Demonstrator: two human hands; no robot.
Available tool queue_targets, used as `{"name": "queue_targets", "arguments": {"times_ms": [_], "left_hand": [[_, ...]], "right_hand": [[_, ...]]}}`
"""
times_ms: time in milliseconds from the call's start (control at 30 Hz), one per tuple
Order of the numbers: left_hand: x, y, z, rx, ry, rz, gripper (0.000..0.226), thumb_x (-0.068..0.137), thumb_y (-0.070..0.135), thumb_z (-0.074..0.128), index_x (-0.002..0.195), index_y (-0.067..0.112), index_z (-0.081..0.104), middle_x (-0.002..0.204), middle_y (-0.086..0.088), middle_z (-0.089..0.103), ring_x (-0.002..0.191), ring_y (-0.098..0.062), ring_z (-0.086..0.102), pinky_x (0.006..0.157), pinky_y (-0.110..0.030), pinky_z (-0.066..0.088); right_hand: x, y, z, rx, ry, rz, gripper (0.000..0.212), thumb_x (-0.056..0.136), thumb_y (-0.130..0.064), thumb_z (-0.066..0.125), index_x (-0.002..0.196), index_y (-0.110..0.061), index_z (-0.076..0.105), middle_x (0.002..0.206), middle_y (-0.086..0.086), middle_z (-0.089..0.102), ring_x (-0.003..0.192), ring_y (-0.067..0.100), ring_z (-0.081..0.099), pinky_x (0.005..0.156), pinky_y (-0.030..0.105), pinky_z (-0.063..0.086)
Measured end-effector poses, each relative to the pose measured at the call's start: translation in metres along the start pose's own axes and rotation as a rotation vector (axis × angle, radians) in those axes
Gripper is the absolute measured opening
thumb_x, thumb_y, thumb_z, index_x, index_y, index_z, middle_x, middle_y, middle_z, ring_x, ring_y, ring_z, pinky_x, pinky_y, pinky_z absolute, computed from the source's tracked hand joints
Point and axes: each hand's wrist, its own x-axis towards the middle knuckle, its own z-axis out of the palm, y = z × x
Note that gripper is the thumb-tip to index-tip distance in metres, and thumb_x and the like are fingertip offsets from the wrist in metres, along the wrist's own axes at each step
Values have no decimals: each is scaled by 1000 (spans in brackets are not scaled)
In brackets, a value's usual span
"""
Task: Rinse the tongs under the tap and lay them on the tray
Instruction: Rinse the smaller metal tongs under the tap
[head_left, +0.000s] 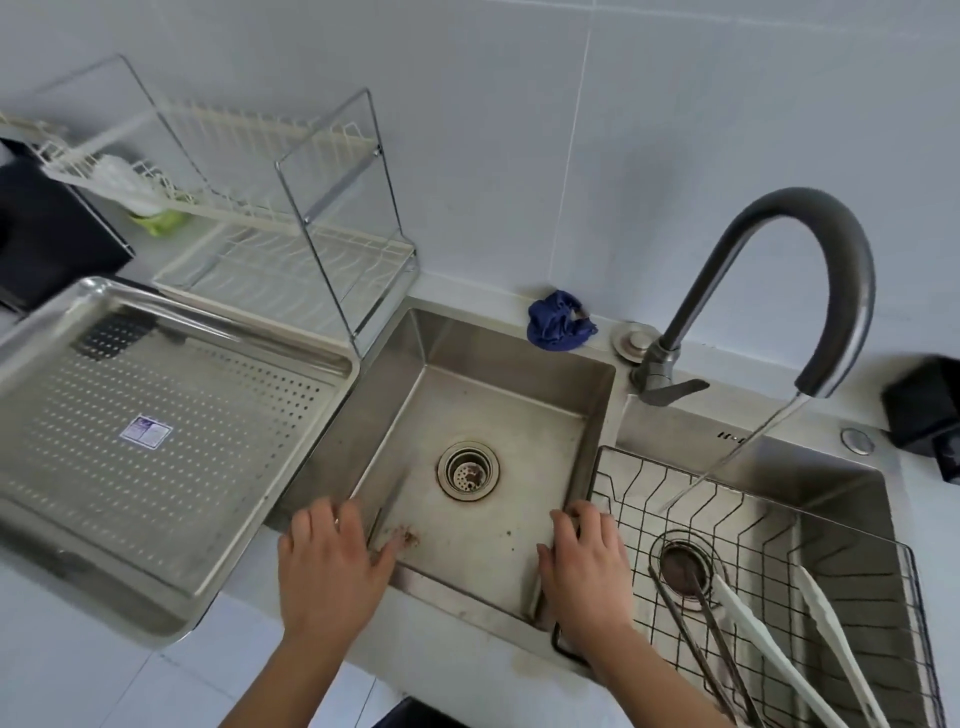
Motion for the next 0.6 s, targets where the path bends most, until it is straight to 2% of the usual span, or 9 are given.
{"name": "queue_targets", "arguments": {"times_ms": [133, 367, 600], "left_hand": [[-8, -5, 2, -50, -141, -142, 63, 64, 53, 84, 86, 0, 56, 86, -19, 54, 77, -33, 52, 59, -43, 49], [-11, -7, 12, -127, -185, -220, 47, 85, 44, 73, 94, 1, 57, 94, -21, 58, 83, -33, 56, 60, -43, 55], [-12, -10, 17, -172, -146, -182, 39, 81, 32, 81, 82, 1, 58, 84, -19, 52, 70, -31, 52, 52, -40, 53]], "right_hand": [[-2, 8, 8, 9, 26, -9, 32, 79, -21, 75, 109, -10, 68, 118, 12, 59, 102, 32, 54, 80, 44, 55], [-2, 8, 9, 49, 39, 0, 34, 76, -17, 76, 108, -11, 67, 116, 10, 58, 100, 31, 53, 72, 42, 56], [-2, 7, 7, 63, 30, 2, 35, 71, -14, 80, 104, -12, 69, 113, 10, 60, 97, 32, 53, 67, 41, 55]]}}
